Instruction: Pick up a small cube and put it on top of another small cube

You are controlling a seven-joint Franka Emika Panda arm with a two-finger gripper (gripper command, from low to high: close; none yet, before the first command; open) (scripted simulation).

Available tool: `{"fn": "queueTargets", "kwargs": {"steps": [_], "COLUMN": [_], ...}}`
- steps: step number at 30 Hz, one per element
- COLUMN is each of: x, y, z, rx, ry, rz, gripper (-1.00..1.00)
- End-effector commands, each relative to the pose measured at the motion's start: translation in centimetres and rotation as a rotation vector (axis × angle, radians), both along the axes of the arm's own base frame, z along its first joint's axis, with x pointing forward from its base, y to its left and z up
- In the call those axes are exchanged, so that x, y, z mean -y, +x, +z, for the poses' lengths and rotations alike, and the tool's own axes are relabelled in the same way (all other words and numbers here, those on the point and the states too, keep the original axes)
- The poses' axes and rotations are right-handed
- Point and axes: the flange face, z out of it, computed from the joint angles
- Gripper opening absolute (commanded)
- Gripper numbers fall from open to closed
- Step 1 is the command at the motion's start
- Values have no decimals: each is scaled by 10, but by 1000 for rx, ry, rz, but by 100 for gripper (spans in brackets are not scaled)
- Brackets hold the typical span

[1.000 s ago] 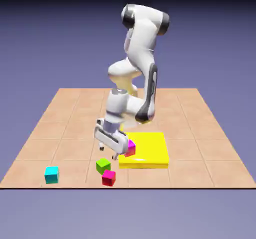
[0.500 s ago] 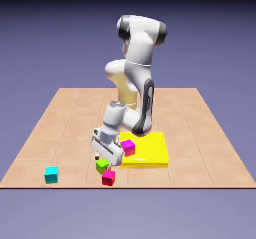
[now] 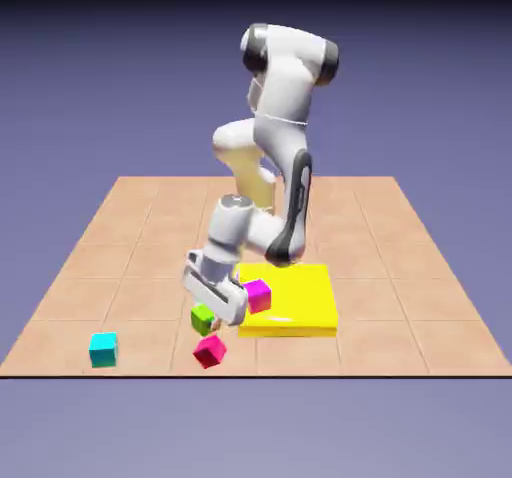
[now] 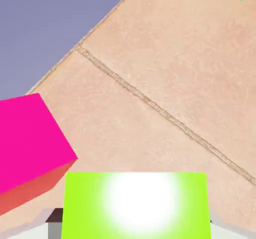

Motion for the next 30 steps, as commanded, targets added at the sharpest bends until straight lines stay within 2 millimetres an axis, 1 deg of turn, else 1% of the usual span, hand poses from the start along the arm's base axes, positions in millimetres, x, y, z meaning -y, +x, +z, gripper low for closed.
{"fn": "queueTargets", "kwargs": {"steps": [1,5,6,7,8,12,16,21,22,30], "x": [-1,-6,-29,-59,-82,-96,-108,-118,-117,-80], "y": [-1,-5,4,20,29,20,11,-2,-6,-50], "z": [4,20,19,27,35,49,72,110,116,140], "rx": [0,1,-8,24,42,-8,-19,4,7,-14], "ry": [2,19,47,64,83,148,181,159,147,37], "rz": [-1,-6,49,123,192,438,699,1032,1090,1445], "gripper": [-100,-100,-100,-100,-100,-100,-100,-100,-100,-100]}}
